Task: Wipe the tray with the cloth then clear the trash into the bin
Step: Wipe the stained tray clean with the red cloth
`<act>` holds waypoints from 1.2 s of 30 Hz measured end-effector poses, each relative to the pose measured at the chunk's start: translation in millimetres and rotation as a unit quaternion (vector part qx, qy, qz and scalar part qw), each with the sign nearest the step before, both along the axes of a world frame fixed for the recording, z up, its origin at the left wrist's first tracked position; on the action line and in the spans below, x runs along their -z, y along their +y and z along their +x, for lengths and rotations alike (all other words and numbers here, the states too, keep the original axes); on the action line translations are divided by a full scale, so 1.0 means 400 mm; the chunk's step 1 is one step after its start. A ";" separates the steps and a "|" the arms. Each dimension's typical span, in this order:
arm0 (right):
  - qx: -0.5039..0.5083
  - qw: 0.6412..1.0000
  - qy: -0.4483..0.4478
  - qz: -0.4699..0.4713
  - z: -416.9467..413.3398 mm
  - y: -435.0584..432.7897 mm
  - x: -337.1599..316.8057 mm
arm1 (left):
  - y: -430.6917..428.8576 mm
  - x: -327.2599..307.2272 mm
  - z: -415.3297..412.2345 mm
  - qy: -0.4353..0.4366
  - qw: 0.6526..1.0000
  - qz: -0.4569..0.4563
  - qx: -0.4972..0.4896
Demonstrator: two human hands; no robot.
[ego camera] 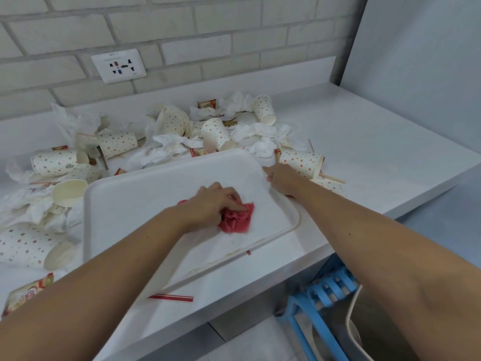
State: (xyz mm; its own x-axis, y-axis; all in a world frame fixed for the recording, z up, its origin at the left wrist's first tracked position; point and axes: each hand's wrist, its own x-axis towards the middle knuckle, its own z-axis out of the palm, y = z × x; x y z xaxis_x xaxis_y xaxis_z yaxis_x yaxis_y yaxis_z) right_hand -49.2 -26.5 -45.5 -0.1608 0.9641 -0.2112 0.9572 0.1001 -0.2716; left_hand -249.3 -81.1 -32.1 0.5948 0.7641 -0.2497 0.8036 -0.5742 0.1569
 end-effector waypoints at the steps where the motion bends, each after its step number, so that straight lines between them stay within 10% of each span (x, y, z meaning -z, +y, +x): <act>1: 0.002 1.000 0.001 0.002 -0.001 0.000 0.002 | 0.006 -0.001 -0.001 -0.009 1.000 0.003 -0.028; 10: 0.004 1.000 -0.018 0.004 -0.008 -0.003 0.006 | 0.005 0.019 0.036 -0.093 0.985 0.097 -0.105; 18: -0.007 0.996 -0.076 0.053 -0.028 -0.003 -0.025 | -0.046 0.009 -0.126 -0.272 0.897 0.182 -0.298; 26: -0.240 0.954 0.142 0.107 -0.159 -0.086 -0.096 | -0.104 0.029 -0.299 -0.222 0.814 0.198 -0.499; 36: -0.292 0.955 0.028 0.045 -0.214 -0.128 -0.073 | -0.143 0.068 -0.362 -0.181 0.767 0.178 -0.590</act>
